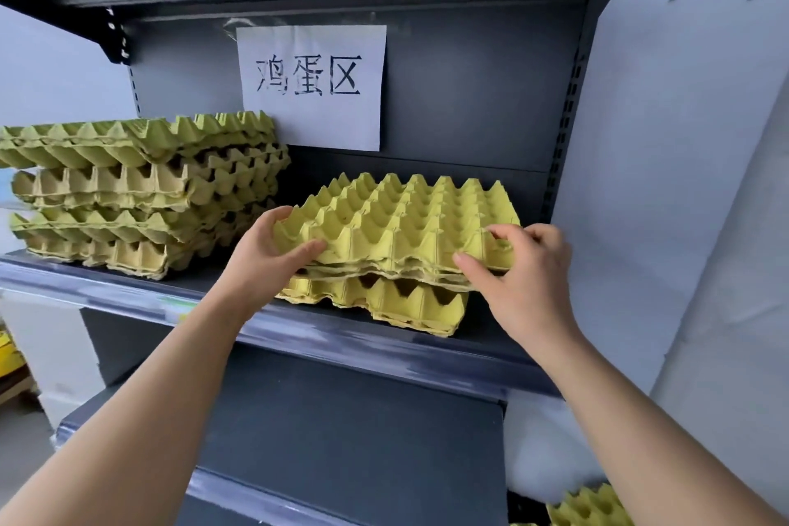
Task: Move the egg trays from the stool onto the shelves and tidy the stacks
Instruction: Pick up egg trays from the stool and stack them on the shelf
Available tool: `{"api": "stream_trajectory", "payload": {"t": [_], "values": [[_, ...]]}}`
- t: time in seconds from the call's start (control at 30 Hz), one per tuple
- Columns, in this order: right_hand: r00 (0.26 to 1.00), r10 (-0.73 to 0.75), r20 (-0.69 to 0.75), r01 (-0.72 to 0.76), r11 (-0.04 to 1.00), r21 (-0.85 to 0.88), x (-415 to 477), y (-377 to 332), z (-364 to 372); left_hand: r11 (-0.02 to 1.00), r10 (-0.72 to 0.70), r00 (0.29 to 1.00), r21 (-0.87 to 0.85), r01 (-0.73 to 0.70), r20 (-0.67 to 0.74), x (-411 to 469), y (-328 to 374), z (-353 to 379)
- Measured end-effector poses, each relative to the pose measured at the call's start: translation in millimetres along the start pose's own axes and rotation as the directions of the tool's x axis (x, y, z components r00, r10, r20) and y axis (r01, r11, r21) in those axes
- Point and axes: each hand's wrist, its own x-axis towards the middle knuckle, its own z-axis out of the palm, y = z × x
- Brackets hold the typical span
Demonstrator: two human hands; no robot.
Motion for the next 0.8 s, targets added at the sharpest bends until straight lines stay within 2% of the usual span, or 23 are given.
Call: {"api": "stream_trajectory", "payload": {"t": [0.13, 0.27, 0.37, 0.43, 0.53, 0.6, 0.67, 0.7, 0.77, 0.8], "values": [[0.993, 0.104, 0.051, -0.104, 0.995, -0.01, -9.8, -7.6, 7.9, 0.996, 0.025, 0.996, 0.078, -0.031, 0.083, 13.5, -5.2, -7.1], [0.987, 0.152, 0.055, -0.148, 0.986, -0.072, -20.5, -12.5, 15.7, 0.987, 0.056, 0.989, 0.139, -0.076, 0.139, 13.6, -15.8, -6.7], [0.984, 0.174, 0.042, -0.169, 0.979, -0.111, -22.4, -16.6, 17.1, 0.978, 0.094, 0.985, 0.173, -0.119, 0.145, 13.8, -14.7, -8.3], [0.986, 0.164, 0.024, -0.158, 0.973, -0.167, -25.7, -19.5, 14.5, 0.93, 0.168, 0.982, 0.317, -0.187, 0.086, 11.2, -15.1, -7.2], [0.994, 0.108, -0.015, -0.108, 0.967, -0.229, -32.0, -23.4, 6.2, 0.821, 0.414, 0.91, 0.434, -0.371, -0.005, 0.9, -11.1, -1.9], [0.995, 0.089, -0.045, -0.097, 0.961, -0.259, -39.2, -26.1, -1.1, 0.764, 0.55, 0.835, 0.416, -0.494, -0.019, -11.7, -2.7, 5.8], [0.999, 0.034, -0.021, -0.039, 0.962, -0.269, -52.4, -29.5, -19.4, 0.726, 0.62, 0.784, 0.401, -0.559, -0.028, -33.3, 1.5, 23.0], [1.0, 0.021, -0.01, -0.023, 0.959, -0.283, -53.4, -30.5, -20.1, 0.707, 0.641, 0.767, 0.402, -0.582, -0.018, -38.6, 4.7, 22.3], [0.99, 0.124, -0.06, -0.138, 0.914, -0.383, -97.5, -3.2, -63.7, 0.676, 0.68, 0.72, 0.263, -0.689, 0.139, -79.2, 17.1, 74.5], [0.991, 0.114, -0.07, -0.132, 0.912, -0.389, -101.8, 1.4, -66.9, 0.672, 0.668, 0.719, 0.26, -0.694, 0.192, -86.4, 16.2, 77.5]]}}
